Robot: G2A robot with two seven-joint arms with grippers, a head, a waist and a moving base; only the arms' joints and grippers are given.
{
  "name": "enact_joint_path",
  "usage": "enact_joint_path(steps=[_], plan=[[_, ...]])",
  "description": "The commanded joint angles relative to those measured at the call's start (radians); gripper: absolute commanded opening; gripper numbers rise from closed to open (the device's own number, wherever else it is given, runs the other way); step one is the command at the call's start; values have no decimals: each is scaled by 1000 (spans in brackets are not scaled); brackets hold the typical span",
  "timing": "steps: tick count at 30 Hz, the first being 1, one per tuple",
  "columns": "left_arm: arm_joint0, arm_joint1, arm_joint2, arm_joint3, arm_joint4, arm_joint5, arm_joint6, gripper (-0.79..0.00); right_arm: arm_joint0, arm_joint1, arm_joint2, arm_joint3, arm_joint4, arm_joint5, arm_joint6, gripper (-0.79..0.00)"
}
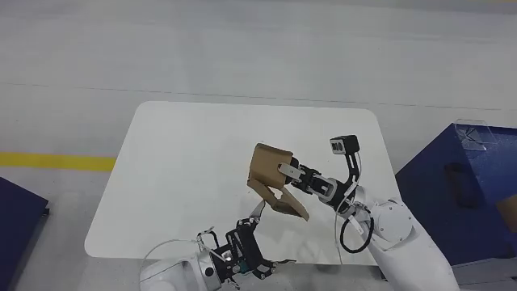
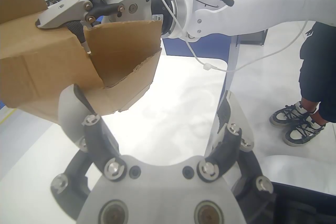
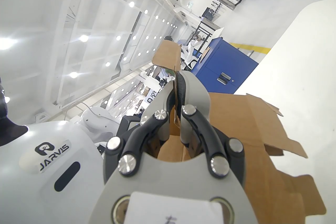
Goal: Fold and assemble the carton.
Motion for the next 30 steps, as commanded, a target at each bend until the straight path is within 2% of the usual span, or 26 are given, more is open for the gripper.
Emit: enact_joint_path(steps=[1,9,11,16,19,22,25,30], plan=[[0,0,0,0,0,0,0,0,0,0,0,0,0,0,0,-785],[0,0,0,0,0,0,0,0,0,0,0,0,0,0,0,-785],[9,-3,-6,5,-59,35,12,0,-6,-4,-5,-6,28,28,-33,-785],[27,-4,-19,-25,2,126,48,0,21,-15,5,63,264,102,-54,-785],[46,-6,-18,-39,11,172,97,0,50,-21,20,132,506,231,8,-785],[50,-8,-14,-40,9,192,133,0,84,-24,40,209,631,323,73,-785],[54,-13,-21,-56,-46,243,158,0,107,-23,56,254,655,365,107,-785],[54,-13,-21,-56,-46,243,158,0,107,-23,56,254,655,365,107,-785]])
